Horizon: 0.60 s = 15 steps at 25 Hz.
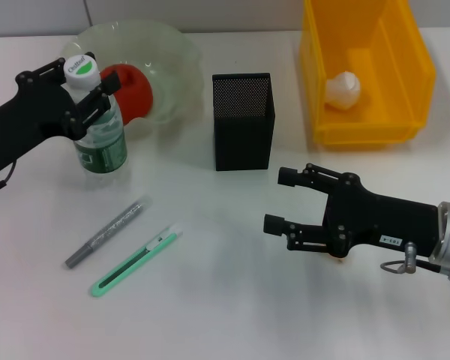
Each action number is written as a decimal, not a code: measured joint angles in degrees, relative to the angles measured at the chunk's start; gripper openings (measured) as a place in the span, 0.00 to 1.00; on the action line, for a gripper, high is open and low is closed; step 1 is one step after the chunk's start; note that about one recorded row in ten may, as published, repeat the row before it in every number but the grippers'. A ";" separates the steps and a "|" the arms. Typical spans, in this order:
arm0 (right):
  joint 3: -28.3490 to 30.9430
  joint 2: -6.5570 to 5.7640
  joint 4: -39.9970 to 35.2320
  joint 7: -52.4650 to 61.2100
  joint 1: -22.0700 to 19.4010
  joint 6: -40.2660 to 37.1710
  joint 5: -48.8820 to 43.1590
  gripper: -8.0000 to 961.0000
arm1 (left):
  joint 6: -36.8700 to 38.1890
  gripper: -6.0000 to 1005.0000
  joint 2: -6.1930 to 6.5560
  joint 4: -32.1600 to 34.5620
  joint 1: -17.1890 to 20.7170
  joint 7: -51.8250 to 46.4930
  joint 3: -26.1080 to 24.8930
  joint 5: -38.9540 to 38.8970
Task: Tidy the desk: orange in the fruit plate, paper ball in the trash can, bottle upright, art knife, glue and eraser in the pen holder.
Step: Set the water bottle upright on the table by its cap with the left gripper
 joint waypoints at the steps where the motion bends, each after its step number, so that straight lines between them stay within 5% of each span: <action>1: 0.00 0.00 0.00 0.00 0.00 0.00 0.00 0.88 | 0.00 0.44 0.00 0.00 0.00 0.00 0.00 0.00; 15: -0.30 0.03 0.02 0.00 0.37 0.26 -0.01 0.88 | -0.94 0.47 -0.31 -2.07 -0.18 1.89 -0.45 -0.38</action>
